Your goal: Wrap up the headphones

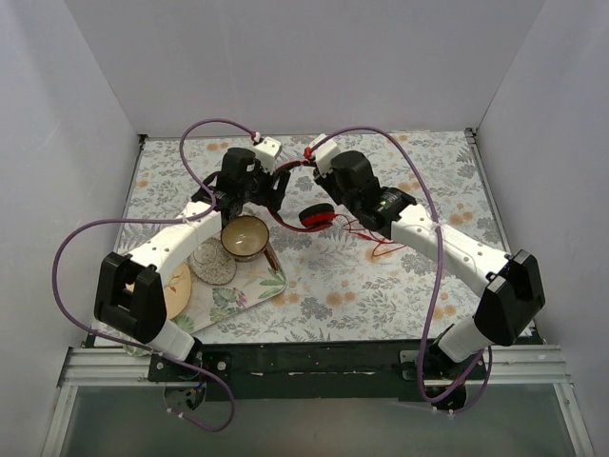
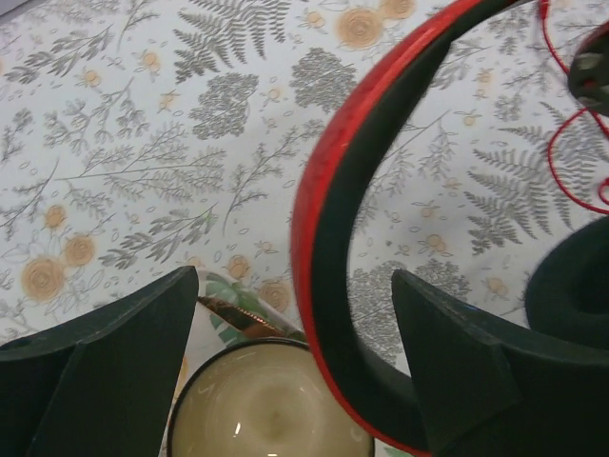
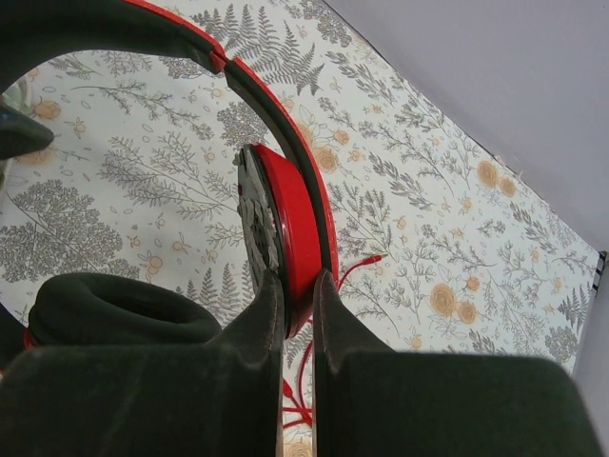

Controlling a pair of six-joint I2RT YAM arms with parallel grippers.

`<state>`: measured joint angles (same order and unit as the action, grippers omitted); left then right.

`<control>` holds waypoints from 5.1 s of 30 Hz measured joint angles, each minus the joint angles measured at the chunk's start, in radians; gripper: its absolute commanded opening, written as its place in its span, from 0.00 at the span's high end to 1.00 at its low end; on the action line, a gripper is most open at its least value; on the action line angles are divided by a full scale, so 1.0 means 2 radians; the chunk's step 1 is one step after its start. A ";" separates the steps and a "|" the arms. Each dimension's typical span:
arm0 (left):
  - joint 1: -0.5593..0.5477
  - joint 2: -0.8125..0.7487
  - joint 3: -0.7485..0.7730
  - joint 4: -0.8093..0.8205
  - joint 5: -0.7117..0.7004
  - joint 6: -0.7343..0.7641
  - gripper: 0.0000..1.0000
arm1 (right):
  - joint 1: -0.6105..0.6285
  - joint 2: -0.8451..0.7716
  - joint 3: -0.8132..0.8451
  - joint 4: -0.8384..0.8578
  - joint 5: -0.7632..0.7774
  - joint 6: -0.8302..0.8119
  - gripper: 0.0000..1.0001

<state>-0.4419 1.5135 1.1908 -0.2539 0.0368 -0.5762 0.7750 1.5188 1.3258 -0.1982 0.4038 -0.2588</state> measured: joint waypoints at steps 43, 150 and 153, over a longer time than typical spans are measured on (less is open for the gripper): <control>0.102 -0.021 0.200 -0.113 0.142 -0.137 1.00 | -0.017 -0.194 -0.331 0.355 -0.251 -0.023 0.06; 0.200 -0.004 0.358 -0.108 0.196 -0.218 1.00 | -0.062 -0.127 -0.366 0.439 -0.309 0.064 0.01; 0.200 0.002 0.408 -0.117 0.203 -0.228 1.00 | -0.051 -0.068 -0.353 0.482 -0.300 0.054 0.02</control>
<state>-0.0422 1.5169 2.0060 -0.4889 0.4423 -1.0328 0.6735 1.3823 0.6201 0.7662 -0.1970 -0.1513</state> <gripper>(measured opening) 0.079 0.984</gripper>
